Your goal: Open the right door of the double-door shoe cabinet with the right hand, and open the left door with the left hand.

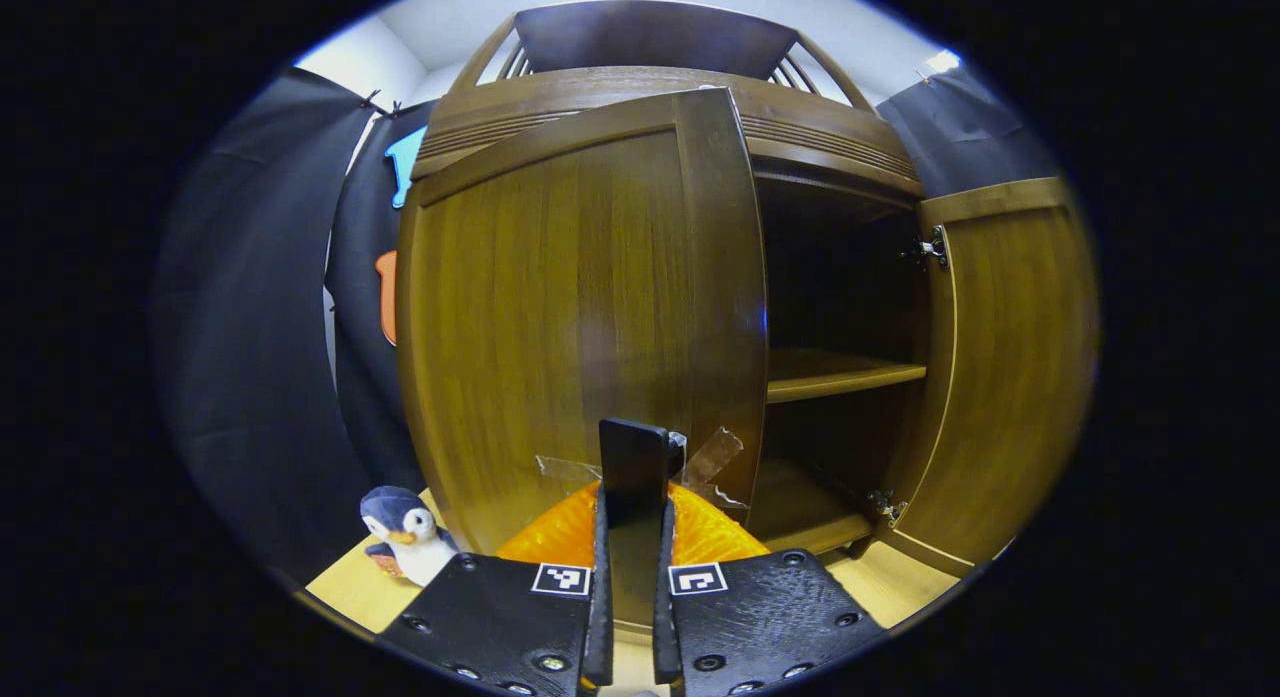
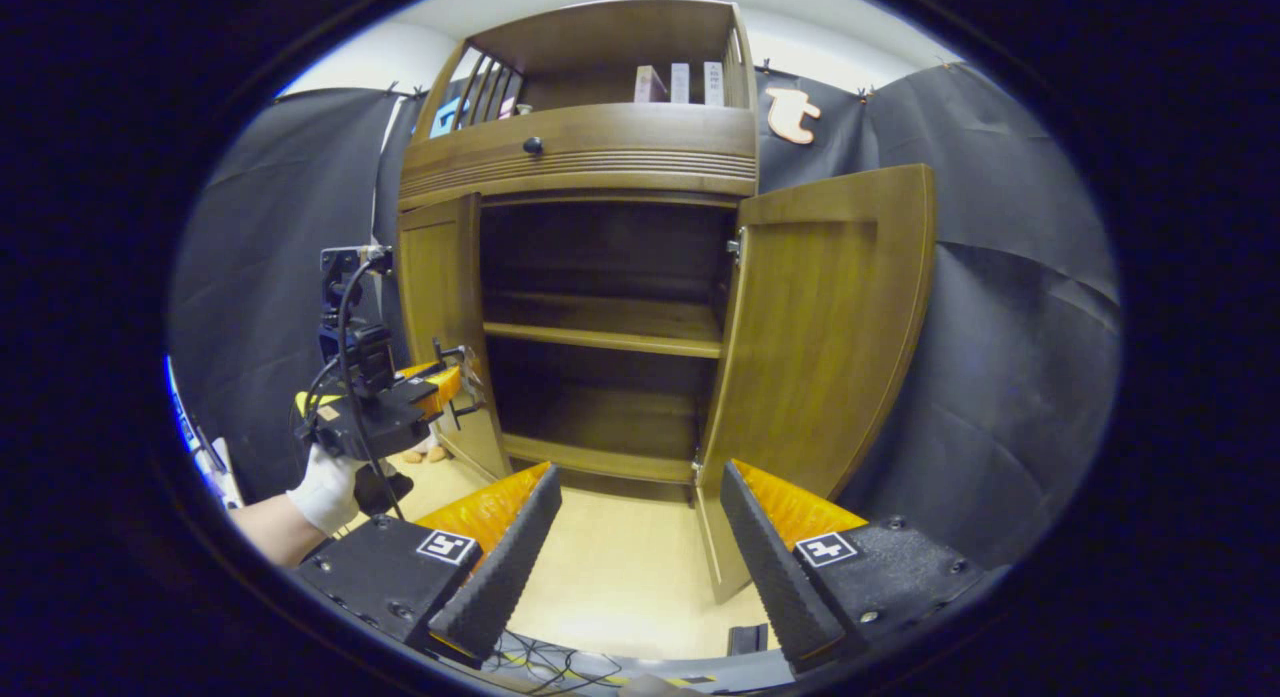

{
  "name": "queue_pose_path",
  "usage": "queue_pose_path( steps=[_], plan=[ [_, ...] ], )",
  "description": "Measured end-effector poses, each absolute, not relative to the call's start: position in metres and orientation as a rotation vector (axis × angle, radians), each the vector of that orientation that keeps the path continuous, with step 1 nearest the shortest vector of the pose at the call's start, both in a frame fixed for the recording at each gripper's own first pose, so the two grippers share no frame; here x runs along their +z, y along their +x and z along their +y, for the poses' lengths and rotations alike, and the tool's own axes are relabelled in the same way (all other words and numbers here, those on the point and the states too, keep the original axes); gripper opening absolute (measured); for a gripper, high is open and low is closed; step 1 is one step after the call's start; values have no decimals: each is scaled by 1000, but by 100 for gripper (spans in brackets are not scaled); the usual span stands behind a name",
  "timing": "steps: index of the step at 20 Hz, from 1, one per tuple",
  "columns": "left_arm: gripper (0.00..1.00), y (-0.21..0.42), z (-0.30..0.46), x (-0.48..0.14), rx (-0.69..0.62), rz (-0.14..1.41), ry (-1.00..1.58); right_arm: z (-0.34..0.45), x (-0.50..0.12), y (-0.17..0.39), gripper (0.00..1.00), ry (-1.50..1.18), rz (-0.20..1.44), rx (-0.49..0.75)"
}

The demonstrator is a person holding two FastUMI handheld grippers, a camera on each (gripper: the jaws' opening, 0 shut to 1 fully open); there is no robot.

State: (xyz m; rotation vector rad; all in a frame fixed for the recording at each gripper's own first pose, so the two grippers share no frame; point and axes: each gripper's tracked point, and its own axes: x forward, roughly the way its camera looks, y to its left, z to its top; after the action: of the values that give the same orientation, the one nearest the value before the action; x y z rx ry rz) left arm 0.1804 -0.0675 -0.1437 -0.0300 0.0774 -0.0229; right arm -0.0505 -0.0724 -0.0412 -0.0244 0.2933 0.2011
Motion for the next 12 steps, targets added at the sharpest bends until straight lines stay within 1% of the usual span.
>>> queue_pose_path(
  steps=[5, 6, 12],
  plan=[
    [14, 148, -42, -144, 54, 68, -39, -67, -40, -52, 100, -45, 293, 242],
    [4, 146, -40, -143, 50, 54, -45, -66, -40, -53, 100, -50, 290, 250],
    [4, 123, -18, -144, 80, 58, -61, -60, -42, -54, 100, -65, 293, 300]
  ],
)
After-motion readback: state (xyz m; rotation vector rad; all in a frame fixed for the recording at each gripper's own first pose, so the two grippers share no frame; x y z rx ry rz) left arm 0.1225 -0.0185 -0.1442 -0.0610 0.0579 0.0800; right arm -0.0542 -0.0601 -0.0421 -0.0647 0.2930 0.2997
